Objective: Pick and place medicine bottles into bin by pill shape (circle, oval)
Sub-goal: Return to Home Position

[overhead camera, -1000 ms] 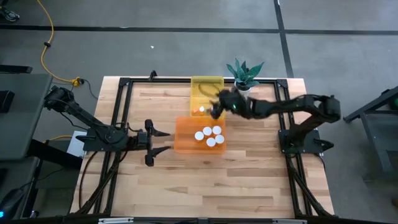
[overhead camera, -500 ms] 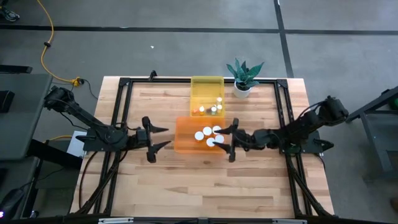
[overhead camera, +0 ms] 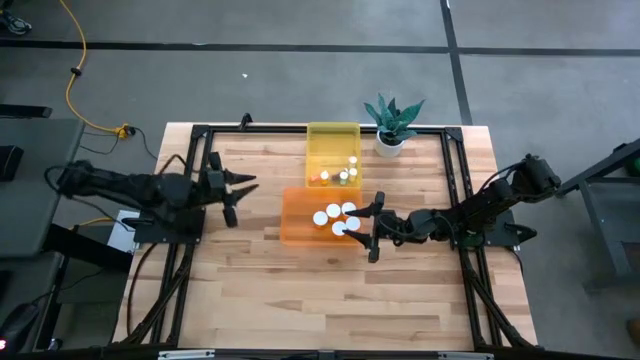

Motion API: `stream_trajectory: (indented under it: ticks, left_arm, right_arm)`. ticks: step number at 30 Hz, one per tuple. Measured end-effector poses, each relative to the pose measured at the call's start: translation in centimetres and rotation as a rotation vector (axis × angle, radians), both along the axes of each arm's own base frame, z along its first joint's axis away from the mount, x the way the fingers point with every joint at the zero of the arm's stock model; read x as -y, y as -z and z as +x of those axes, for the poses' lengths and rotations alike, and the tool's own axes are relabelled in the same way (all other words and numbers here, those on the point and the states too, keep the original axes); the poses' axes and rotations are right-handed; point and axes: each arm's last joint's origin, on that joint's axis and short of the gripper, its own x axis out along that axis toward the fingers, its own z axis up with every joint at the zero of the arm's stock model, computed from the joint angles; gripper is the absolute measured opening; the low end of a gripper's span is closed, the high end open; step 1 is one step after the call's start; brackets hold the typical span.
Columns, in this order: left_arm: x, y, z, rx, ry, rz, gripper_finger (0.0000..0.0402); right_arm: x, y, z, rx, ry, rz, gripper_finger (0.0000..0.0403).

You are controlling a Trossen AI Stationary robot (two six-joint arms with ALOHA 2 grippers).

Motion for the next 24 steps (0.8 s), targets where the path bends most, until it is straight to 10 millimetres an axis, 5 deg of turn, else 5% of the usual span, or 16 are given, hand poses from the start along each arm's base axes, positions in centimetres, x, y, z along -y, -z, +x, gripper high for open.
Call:
stream_trajectory:
  ticks: [4,13,24]
  left_arm:
    - [-0.7,1.8,-1.6,-0.005,0.028,-0.057,0.0011]
    - [-2.2,5.1,-3.3,0.127,0.101,-0.093,0.0001]
    - [-3.5,9.8,-3.0,0.227,0.041,-0.177,0.0]
  right_arm:
    - [0.0,0.0,0.0,0.0,0.0,0.0,0.0222]
    - [0.0,0.0,0.0,0.001,0.0,0.007,0.0222]
    - [0.0,0.1,0.0,-0.005,-0.002,0.021,0.0222]
